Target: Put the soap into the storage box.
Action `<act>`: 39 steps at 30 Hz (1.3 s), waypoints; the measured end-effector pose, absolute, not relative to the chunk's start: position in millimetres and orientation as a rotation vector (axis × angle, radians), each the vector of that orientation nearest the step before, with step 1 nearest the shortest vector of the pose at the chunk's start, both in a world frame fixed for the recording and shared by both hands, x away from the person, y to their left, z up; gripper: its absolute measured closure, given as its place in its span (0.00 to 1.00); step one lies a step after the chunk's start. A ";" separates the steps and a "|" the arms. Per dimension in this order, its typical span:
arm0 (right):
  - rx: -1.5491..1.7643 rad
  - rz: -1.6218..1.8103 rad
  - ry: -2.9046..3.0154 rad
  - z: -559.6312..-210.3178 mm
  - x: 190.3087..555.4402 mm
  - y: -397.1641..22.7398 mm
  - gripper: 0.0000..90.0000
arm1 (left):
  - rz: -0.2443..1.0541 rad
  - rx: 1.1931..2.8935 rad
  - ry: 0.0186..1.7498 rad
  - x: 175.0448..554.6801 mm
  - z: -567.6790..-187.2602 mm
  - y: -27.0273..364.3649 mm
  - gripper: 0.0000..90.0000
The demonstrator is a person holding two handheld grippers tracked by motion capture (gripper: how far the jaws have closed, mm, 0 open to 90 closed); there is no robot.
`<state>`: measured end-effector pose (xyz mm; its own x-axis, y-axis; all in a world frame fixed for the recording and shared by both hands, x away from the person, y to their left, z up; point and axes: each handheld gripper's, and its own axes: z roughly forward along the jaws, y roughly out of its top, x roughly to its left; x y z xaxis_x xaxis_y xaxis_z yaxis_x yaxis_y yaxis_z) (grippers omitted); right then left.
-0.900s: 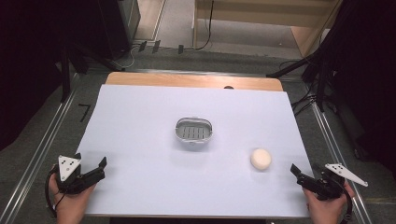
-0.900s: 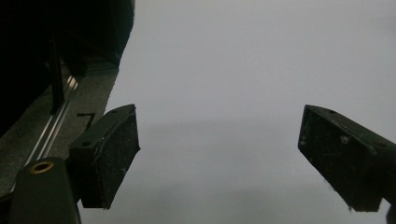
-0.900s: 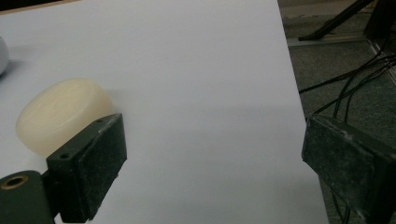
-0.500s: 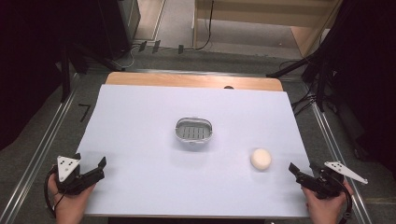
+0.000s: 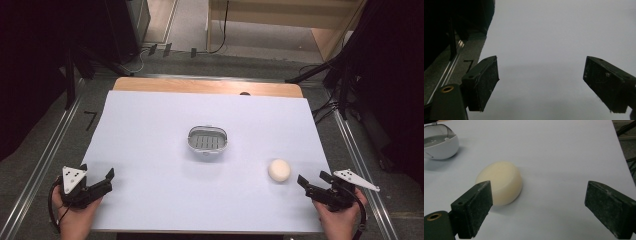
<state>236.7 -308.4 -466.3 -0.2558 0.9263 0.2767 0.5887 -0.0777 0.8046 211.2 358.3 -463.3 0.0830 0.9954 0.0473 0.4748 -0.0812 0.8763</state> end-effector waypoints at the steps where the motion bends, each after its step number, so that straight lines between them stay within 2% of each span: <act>1: 1.629 1.264 1.839 -466.0 237.1 -306.7 0.09 | 0.927 1.651 1.478 211.2 -463.3 358.4 0.16; 29: 1.563 1.267 1.945 -464.0 243.8 -260.3 0.09 | 0.895 1.662 1.467 212.3 -463.4 359.2 0.16; 33: 1.573 1.228 1.953 -464.9 246.1 -254.1 0.14 | 0.891 1.660 1.469 212.3 -463.3 359.6 0.16; 39: 1.587 1.204 1.955 -468.8 252.7 -248.0 0.15 | 0.890 1.662 1.467 212.5 -463.4 359.6 0.16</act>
<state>252.7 -248.0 -468.8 -0.3120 0.9205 0.2353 0.6245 0.0121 0.7810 212.5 359.6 -463.4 0.1077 0.9938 0.0285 0.4846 -0.0775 0.8713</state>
